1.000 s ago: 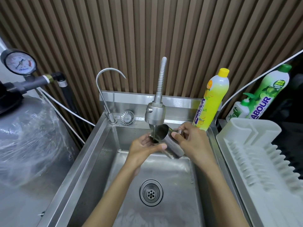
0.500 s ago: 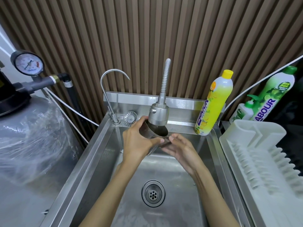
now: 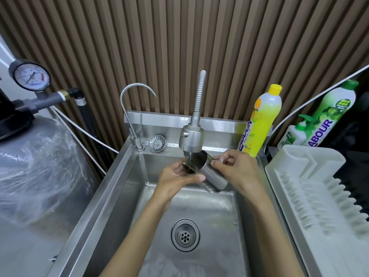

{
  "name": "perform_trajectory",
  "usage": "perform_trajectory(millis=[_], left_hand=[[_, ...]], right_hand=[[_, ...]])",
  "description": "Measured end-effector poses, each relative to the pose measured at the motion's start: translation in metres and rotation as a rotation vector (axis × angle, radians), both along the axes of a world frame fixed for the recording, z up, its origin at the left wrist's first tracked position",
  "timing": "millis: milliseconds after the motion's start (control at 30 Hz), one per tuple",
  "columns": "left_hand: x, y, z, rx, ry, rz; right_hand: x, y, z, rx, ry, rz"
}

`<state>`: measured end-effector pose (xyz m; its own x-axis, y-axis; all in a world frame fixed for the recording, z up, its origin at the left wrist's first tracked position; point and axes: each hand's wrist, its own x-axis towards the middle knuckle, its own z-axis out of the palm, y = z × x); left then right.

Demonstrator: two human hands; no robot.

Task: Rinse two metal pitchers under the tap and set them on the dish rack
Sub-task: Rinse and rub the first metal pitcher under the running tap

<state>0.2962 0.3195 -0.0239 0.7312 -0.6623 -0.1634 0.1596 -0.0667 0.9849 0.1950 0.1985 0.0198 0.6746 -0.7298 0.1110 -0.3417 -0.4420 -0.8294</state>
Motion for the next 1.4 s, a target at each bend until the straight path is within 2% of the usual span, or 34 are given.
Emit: perform_trajectory(millis=[67, 233, 300, 367, 533, 700, 800, 933, 1000, 1100, 1267, 1333, 1400], left_hand=[[-0.008, -0.007, -0.001, -0.061, -0.026, 0.091], [-0.013, -0.015, 0.009, -0.02, -0.368, 0.351], [-0.012, -0.01, 0.021, 0.041, -0.533, 0.395], [-0.01, -0.004, 0.027, 0.099, -0.666, 0.397], [-0.002, 0.009, 0.034, 0.263, -0.695, 0.349], [0.005, 0.014, 0.031, 0.297, -0.431, 0.234], [0.007, 0.013, 0.016, 0.206, -0.233, 0.132], [-0.001, 0.004, -0.004, -0.023, -0.015, 0.027], [-0.008, -0.005, -0.009, -0.116, -0.012, 0.093], [-0.013, -0.019, -0.009, -0.178, -0.103, 0.23], [-0.006, -0.011, 0.008, -0.028, -0.416, 0.362], [-0.002, -0.002, 0.015, 0.006, -0.506, 0.367], [0.003, 0.004, 0.017, 0.056, -0.518, 0.375]], right_hand=[[0.003, -0.003, -0.002, 0.032, -0.079, 0.026], [0.02, -0.016, -0.025, 0.659, -0.443, 0.175], [0.025, -0.016, -0.037, 0.878, -0.521, 0.235], [0.028, -0.012, -0.044, 1.0, -0.535, 0.283], [0.028, 0.001, -0.05, 0.927, -0.353, 0.236], [0.016, 0.002, -0.033, 0.721, -0.174, 0.082], [0.01, -0.002, -0.018, 0.503, -0.101, 0.003], [0.008, -0.011, -0.01, 0.14, -0.022, 0.003], [0.009, -0.015, -0.01, 0.197, -0.111, 0.044], [0.014, -0.02, -0.016, 0.451, -0.292, 0.095], [0.021, -0.021, -0.036, 0.811, -0.388, 0.196], [0.022, -0.014, -0.042, 0.86, -0.367, 0.259], [0.022, -0.006, -0.046, 0.884, -0.343, 0.274]])
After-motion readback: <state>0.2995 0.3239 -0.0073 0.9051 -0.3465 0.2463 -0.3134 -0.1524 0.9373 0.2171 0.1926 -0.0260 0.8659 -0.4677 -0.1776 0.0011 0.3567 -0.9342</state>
